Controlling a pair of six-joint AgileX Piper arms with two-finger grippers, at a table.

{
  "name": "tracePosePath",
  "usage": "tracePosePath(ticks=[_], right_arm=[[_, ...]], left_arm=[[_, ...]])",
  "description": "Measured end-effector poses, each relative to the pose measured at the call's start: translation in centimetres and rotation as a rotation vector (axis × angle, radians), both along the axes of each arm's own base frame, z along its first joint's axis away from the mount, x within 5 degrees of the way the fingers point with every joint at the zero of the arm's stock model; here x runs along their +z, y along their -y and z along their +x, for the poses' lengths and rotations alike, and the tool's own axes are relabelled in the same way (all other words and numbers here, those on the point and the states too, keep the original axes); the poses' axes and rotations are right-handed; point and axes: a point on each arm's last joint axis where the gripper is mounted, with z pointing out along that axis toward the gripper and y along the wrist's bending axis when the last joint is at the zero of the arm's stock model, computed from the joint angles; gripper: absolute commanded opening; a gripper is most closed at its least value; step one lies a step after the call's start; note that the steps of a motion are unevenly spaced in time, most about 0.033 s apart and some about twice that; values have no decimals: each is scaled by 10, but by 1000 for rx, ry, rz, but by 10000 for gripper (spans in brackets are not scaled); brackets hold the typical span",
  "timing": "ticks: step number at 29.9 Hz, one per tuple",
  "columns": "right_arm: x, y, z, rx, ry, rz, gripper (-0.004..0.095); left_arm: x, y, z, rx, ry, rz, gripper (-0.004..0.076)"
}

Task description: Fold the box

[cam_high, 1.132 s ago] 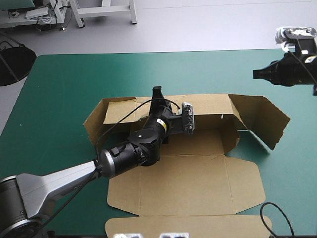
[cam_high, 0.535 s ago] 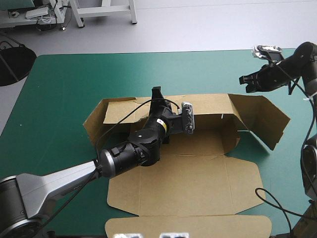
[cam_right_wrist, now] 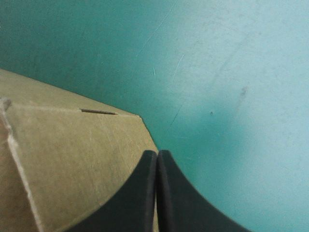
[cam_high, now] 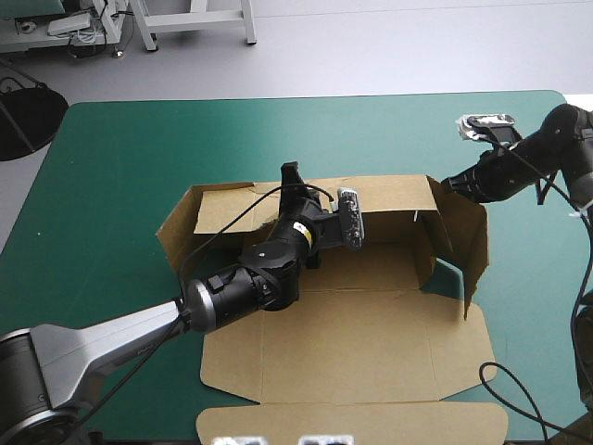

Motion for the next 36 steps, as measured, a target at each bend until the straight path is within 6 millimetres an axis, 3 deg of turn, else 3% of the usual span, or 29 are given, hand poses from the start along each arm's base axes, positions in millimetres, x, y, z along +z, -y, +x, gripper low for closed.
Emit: tracePosePath(ticks=[6, 16, 23, 29, 32, 36], right_arm=[[-4, -3, -15, 17, -13, 11, -17], [-39, -19, -46, 114, 36, 219, -17], [-68, -18, -64, 81, 134, 208, -17], [-72, -18, -66, 93, 204, 191, -9], [-74, -17, -67, 113, 197, 169, 65], [-74, -14, -73, 130, 168, 117, 293]], left_arm=[[0, 0, 0, 2, -1, -5, -9], [-7, 2, 2, -6, 6, 64, -9], [-11, 3, 5, -7, 14, 92, -9], [-11, 4, 5, -9, 16, 97, -9], [-11, 4, 5, -11, 22, 105, -9], [-11, 4, 5, -12, 25, 108, -9]])
